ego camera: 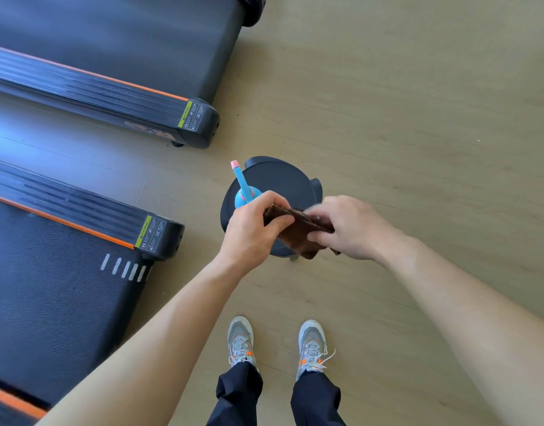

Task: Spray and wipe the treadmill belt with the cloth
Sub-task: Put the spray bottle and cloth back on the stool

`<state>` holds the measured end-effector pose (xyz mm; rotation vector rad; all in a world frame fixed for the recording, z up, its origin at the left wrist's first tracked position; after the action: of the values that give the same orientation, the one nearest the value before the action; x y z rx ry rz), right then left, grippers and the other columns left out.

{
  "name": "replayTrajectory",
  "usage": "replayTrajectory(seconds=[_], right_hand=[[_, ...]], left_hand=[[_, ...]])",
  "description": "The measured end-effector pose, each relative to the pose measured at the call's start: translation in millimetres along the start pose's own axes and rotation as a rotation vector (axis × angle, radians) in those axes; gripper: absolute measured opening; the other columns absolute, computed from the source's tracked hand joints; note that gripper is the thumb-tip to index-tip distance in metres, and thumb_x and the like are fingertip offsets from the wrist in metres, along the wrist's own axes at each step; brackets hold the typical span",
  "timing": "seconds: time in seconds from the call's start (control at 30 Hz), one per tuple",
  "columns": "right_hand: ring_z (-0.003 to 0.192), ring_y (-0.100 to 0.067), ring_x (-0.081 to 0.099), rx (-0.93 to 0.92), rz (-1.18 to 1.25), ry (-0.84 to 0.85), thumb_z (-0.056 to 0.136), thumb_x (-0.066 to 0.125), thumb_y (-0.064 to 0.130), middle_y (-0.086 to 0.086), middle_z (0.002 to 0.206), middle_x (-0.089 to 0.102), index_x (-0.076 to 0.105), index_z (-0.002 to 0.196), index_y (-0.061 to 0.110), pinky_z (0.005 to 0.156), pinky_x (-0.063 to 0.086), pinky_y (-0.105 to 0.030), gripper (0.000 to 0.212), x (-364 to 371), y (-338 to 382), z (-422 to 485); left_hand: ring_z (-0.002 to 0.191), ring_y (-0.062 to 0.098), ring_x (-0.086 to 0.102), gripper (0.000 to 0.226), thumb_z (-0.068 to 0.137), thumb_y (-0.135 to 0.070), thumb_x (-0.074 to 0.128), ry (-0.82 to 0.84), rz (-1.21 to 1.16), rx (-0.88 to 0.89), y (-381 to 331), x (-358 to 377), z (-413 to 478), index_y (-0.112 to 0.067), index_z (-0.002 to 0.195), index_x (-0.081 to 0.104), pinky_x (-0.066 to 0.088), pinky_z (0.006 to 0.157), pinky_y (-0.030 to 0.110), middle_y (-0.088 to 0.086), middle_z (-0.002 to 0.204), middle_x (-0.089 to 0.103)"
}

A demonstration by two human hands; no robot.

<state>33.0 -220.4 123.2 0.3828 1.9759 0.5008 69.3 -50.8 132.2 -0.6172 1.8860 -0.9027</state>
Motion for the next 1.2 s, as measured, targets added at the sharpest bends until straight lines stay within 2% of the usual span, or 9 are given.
replayTrajectory(seconds=[0.13,0.27,0.4,0.53,0.77,0.9,0.97,1.1,1.2], right_hand=[[0.106,-0.02,0.045,0.01,-0.057,0.026,0.088,0.069,0.034,0.005,0.105,0.045,0.07,0.094,0.03,0.085,0.044,-0.036,0.007,4,-8,-5],[0.135,-0.02,0.044,-0.04,-0.123,0.019,0.086,0.071,0.028,0.004,0.143,0.05,0.071,0.103,0.024,0.1,0.042,-0.033,0.017,6,-8,-8],[0.097,-0.028,0.063,0.05,-0.182,0.131,0.094,0.061,0.033,0.003,0.103,0.066,0.057,0.114,0.031,0.072,0.048,-0.036,0.02,25,-12,-14],[0.093,-0.028,0.063,0.127,-0.1,0.177,0.096,0.059,0.03,0.002,0.097,0.066,0.061,0.107,0.032,0.07,0.05,-0.037,0.011,31,-23,-13],[0.098,-0.033,0.062,0.143,0.05,-0.173,0.087,0.056,0.007,-0.003,0.101,0.068,0.069,0.103,0.028,0.081,0.053,-0.043,0.029,-16,-40,27],[0.099,-0.031,0.061,0.122,0.17,-0.456,0.084,0.06,-0.002,-0.007,0.102,0.066,0.073,0.108,0.019,0.084,0.05,-0.039,0.034,-29,-47,41],[0.103,-0.031,0.061,0.123,0.191,-0.491,0.083,0.059,-0.006,-0.008,0.108,0.066,0.073,0.111,0.015,0.086,0.046,-0.034,0.038,-12,-53,51],[0.127,-0.032,0.055,0.201,0.137,-0.122,0.088,0.053,-0.008,-0.01,0.137,0.06,0.065,0.133,0.014,0.107,0.044,-0.037,0.052,80,-80,67],[0.142,-0.026,0.044,0.237,0.088,0.164,0.091,0.048,-0.002,-0.002,0.157,0.042,0.056,0.145,0.02,0.115,0.037,-0.036,0.058,142,-91,48]], left_hand=[[0.096,0.008,0.063,0.019,0.095,-0.014,0.073,0.085,0.032,0.032,-3,3,-1,-0.03,0.1,0.064,0.052,0.082,0.019,-0.013,0.099,0.069],[0.1,0.011,0.064,0.027,0.096,-0.016,0.072,0.191,0.292,0.07,2,11,-5,-0.026,0.119,0.062,0.054,0.092,0.029,-0.015,0.101,0.066],[0.109,0.016,0.061,0.032,0.1,-0.022,0.067,0.262,0.485,0.077,14,24,-10,-0.021,0.132,0.064,0.055,0.097,0.033,-0.004,0.115,0.062],[0.101,0.012,0.059,0.023,0.103,-0.027,0.063,0.214,0.505,0.047,16,34,-10,-0.024,0.125,0.067,0.056,0.088,0.027,-0.008,0.109,0.06],[0.097,0.021,0.059,0.024,0.095,-0.007,0.06,-0.138,0.39,0.146,-22,14,26,-0.015,0.113,0.074,0.043,0.082,0.028,0.001,0.106,0.071],[0.101,0.033,0.063,0.033,0.089,0.006,0.063,-0.275,0.436,0.287,-26,17,40,-0.006,0.117,0.073,0.051,0.083,0.041,0.01,0.114,0.072],[0.105,0.036,0.064,0.037,0.084,0.014,0.065,-0.285,0.518,0.373,-11,37,42,0.0,0.117,0.071,0.056,0.086,0.044,0.015,0.116,0.071],[0.142,0.036,0.044,0.048,0.095,0.005,0.059,0.107,0.72,0.196,66,100,33,0.001,0.143,0.051,0.053,0.107,0.046,0.018,0.147,0.052],[0.152,0.034,0.029,0.051,0.103,-0.008,0.051,0.405,0.821,-0.026,127,126,11,-0.005,0.153,0.037,0.045,0.114,0.042,0.015,0.162,0.033]])
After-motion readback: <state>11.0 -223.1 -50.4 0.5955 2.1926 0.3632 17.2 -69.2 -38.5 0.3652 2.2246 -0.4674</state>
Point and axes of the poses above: each hand's wrist, its own z-axis towards the middle knuckle, its own x-axis out of the palm, y = z × x, the point moved 7 cm from there along z, towards the middle knuckle
